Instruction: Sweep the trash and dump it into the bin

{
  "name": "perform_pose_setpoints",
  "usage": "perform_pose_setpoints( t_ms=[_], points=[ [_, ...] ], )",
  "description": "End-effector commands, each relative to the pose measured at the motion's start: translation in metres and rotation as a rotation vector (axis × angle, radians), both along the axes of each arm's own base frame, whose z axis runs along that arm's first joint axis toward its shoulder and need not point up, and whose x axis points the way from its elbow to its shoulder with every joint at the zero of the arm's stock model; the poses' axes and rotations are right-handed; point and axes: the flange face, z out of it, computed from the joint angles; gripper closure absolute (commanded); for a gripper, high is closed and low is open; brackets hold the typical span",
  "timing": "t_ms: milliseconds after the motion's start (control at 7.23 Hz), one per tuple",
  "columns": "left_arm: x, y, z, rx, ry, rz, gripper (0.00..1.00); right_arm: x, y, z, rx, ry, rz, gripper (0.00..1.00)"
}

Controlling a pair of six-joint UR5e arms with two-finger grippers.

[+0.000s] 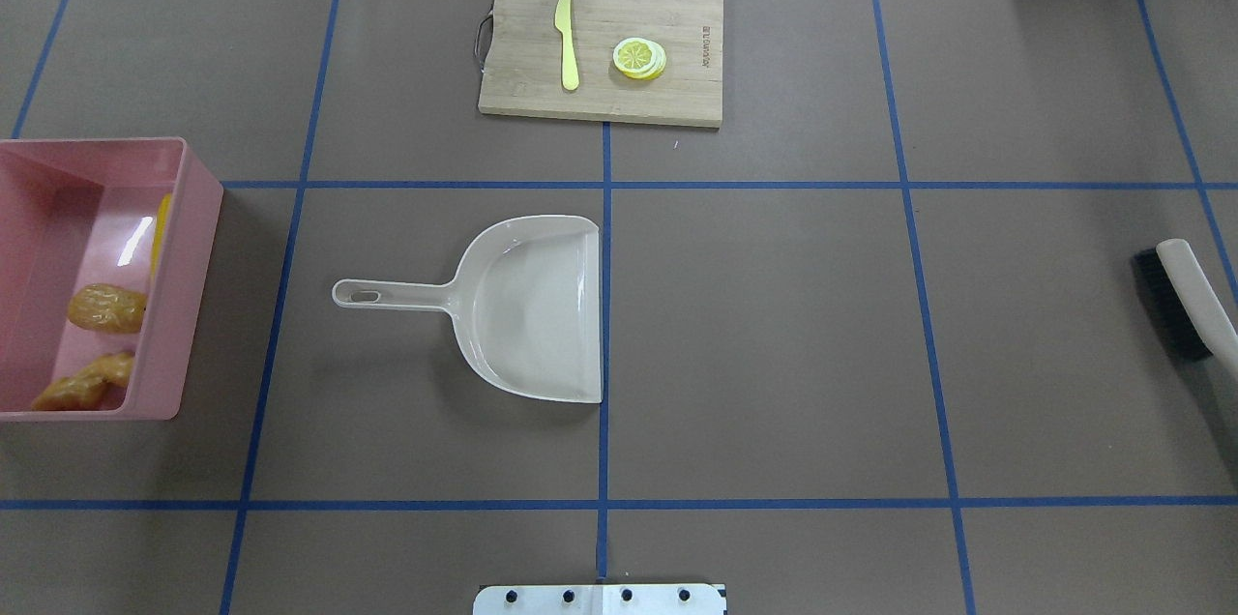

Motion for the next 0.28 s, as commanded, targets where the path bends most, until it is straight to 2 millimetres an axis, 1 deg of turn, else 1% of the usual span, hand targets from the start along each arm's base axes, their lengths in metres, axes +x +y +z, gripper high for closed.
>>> perform_pose_setpoints(
  t_ms=[0, 138],
  points=[
    [-0.0001, -0.0001, -0.0001, 0.001, -0.002, 0.0, 0.02, -0.0001, -0.0002, -0.0033, 0.006, -0.002, 0.001, 0.0],
    [-0.0001, 0.0, 0.0, 0.0, -0.001, 0.0, 0.02, -0.0001, -0.0002, -0.0033, 0.006, -0.002, 0.001, 0.0]
  ],
)
